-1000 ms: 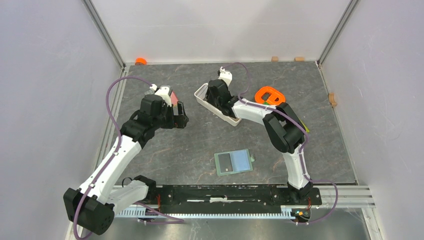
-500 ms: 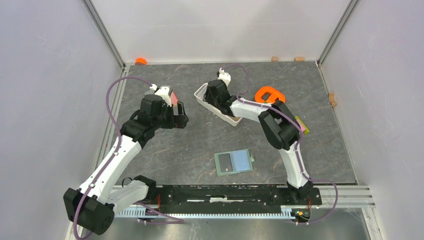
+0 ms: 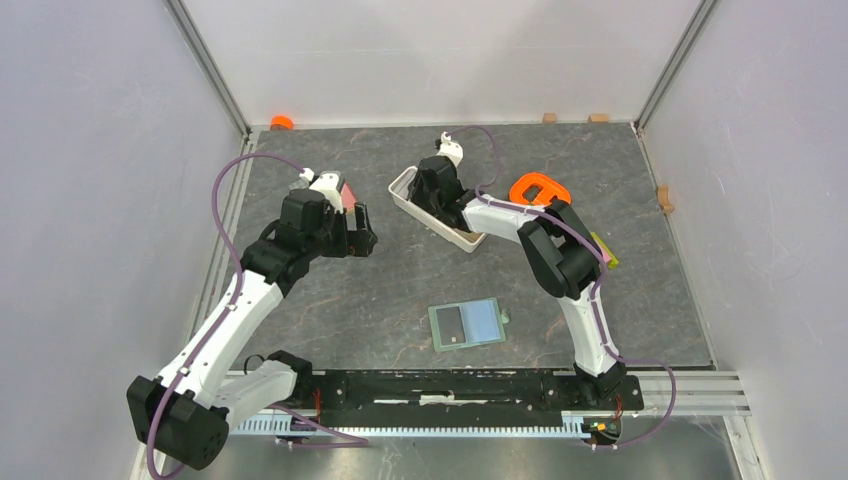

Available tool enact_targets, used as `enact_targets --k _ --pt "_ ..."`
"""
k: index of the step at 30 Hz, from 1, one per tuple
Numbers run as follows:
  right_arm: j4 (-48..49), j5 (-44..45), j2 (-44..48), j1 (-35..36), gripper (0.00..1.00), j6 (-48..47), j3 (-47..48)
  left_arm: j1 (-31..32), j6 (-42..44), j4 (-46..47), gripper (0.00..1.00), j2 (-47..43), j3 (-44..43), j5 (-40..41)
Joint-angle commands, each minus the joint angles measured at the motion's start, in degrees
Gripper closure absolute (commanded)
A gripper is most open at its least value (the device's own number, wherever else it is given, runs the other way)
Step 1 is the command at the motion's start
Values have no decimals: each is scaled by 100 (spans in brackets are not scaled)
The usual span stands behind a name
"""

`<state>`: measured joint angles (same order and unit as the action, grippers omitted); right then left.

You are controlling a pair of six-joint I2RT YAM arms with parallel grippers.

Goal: Put the credit cards into the card holder
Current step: Move the storage box to the center of the board.

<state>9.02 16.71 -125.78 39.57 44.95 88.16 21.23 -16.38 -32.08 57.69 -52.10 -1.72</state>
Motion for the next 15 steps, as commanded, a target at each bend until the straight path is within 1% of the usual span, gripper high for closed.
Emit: enact_targets --k 1,3,8,12,15 --pt "256 -68 58 1 65 53 126 -16 302 114 0 -61 6 46" --pt "112 14 77 8 65 83 115 -21 302 114 0 -57 6 49" --pt "-144 168 52 11 56 149 -24 -19 304 114 0 -58 15 40" --pt "-184 175 4 7 55 220 -171 -14 307 105 0 -49 13 73" --pt "-102 224 173 7 49 237 -506 -14 311 94 0 -31 15 98"
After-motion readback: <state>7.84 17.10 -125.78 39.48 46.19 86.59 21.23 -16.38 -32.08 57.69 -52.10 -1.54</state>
